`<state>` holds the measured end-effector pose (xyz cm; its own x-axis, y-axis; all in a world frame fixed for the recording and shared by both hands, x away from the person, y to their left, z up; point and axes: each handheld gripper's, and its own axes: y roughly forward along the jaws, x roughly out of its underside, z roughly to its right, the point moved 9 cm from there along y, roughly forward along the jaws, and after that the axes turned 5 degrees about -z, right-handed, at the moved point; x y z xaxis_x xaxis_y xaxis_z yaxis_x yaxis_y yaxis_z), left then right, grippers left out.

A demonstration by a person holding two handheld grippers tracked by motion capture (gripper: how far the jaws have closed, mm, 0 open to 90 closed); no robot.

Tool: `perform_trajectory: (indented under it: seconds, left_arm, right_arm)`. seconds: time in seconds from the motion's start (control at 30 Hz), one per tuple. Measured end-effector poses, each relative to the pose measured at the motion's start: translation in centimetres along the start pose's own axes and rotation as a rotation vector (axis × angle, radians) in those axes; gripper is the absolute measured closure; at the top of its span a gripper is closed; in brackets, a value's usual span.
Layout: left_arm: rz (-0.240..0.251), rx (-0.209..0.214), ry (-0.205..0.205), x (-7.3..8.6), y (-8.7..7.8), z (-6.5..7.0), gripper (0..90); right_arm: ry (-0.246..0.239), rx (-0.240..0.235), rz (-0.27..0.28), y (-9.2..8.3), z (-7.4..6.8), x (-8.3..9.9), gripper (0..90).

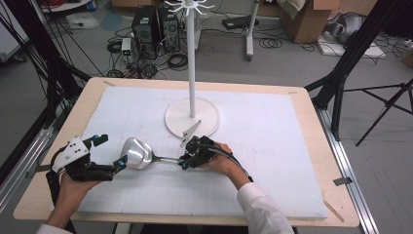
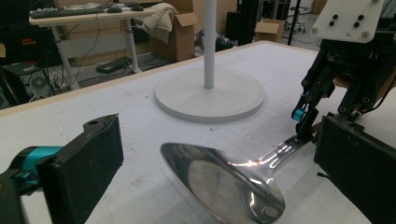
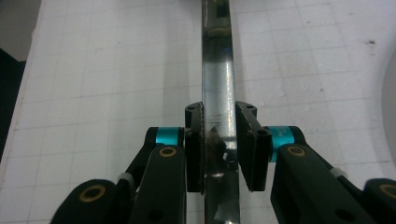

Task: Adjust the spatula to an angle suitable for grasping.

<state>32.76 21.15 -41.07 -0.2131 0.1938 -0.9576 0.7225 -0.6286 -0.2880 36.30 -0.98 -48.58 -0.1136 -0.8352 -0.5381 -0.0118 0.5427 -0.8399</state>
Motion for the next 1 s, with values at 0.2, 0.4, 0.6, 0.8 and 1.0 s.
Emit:
perform_trajectory:
  seconds: [0.2, 0.4, 0.6, 0.8, 1.0]
  left_arm:
    - [0.000, -0.004, -0.005, 0.1, -0.1, 0.0, 1.8]
    - [-0.004, 0.003, 0.000, -0.1, 0.0, 0.2, 1.8]
    - [-0.016, 0.014, 0.012, -0.2, 0.4, 0.5, 1.8]
    - [-0.014, 0.027, 0.023, -0.7, 0.6, 1.0, 1.8]
    - [-0.025, 0.051, 0.037, -1.4, 1.3, 1.3, 1.8]
  right_arm:
    - [-0.022, 0.020, 0.062, -0.4, -0.1, -0.6, 67.8]
    - [0.024, 0.020, 0.148, -2.3, 0.1, -0.8, 64.2]
    - [0.059, 0.050, 0.256, -5.2, 0.3, -0.1, 57.9]
    - [0.100, 0.109, 0.314, -7.7, 0.1, 2.0, 44.0]
    - [0.122, 0.135, 0.360, -10.4, -0.6, 3.5, 31.6]
